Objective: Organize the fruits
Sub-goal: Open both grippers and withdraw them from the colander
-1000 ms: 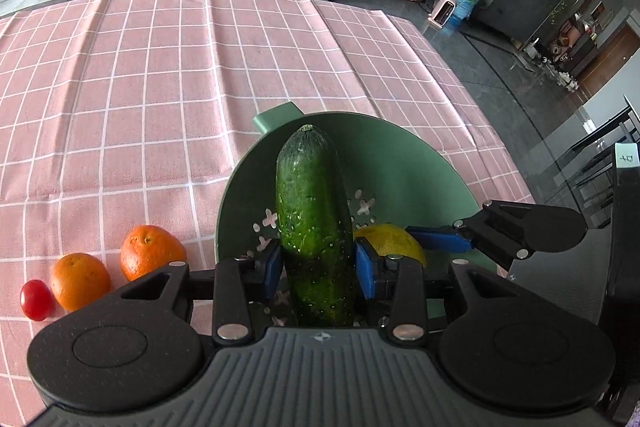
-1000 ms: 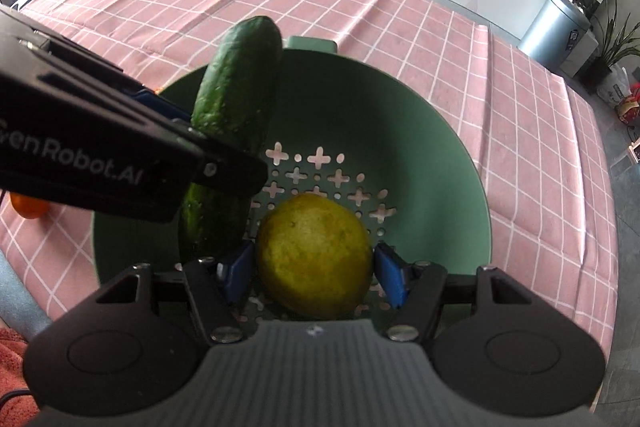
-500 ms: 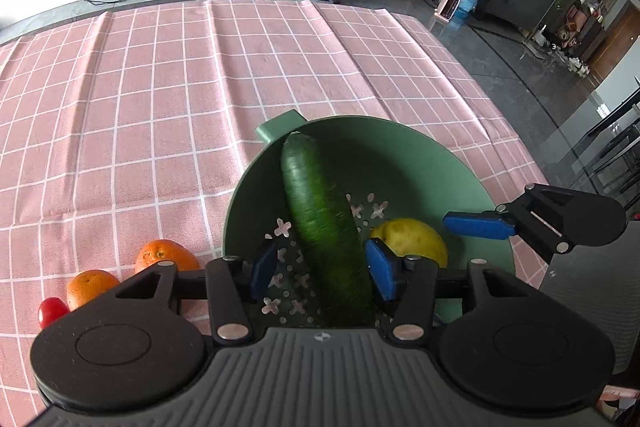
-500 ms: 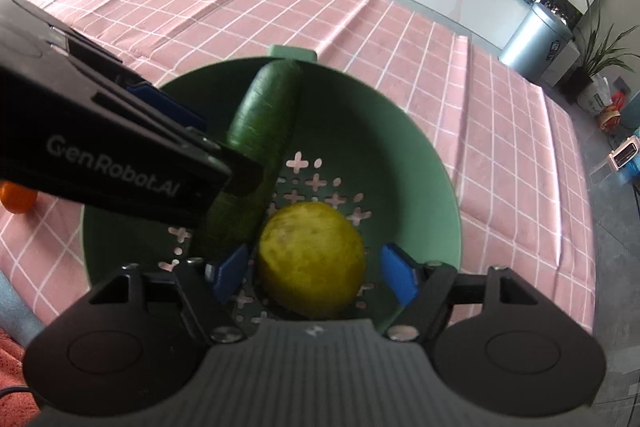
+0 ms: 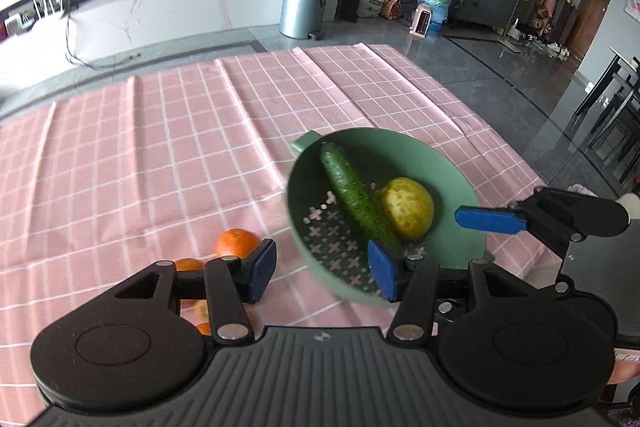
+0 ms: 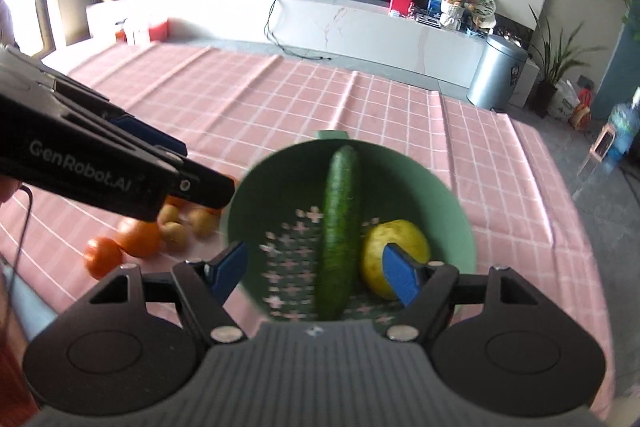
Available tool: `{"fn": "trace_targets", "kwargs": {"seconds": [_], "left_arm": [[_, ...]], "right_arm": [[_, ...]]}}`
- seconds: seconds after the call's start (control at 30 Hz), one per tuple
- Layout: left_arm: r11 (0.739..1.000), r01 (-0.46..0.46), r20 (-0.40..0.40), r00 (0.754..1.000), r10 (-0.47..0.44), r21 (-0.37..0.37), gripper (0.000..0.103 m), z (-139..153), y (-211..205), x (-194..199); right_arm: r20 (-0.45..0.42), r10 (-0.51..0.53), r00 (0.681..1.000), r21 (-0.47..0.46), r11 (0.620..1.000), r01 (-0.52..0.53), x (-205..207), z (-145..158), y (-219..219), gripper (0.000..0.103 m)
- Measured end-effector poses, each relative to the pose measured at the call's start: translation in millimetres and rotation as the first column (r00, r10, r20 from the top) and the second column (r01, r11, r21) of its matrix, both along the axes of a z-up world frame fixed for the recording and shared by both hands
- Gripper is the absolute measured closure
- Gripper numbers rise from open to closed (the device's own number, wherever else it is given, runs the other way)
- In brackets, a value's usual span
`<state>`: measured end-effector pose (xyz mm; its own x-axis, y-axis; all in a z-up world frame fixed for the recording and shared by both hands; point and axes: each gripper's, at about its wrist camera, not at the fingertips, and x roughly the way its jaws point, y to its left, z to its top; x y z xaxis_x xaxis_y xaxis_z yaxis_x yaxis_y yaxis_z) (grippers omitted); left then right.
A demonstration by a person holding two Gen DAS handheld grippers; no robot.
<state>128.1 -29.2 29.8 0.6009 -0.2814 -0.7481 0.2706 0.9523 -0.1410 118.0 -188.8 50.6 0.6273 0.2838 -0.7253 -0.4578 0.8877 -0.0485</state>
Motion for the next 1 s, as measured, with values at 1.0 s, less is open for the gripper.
{"fn": "trace_targets", "kwargs": {"seconds": [1.0], "left_arm": [[0.995,-0.004,-0.201,0.979,0.023,0.096,0.04,-88.3,67.7,-34.4]], "right_arm": [[-0.122,-0.064,0.99,0.225,0.97,0.09,-32.0,-49.3,60.8,0.065]]}}
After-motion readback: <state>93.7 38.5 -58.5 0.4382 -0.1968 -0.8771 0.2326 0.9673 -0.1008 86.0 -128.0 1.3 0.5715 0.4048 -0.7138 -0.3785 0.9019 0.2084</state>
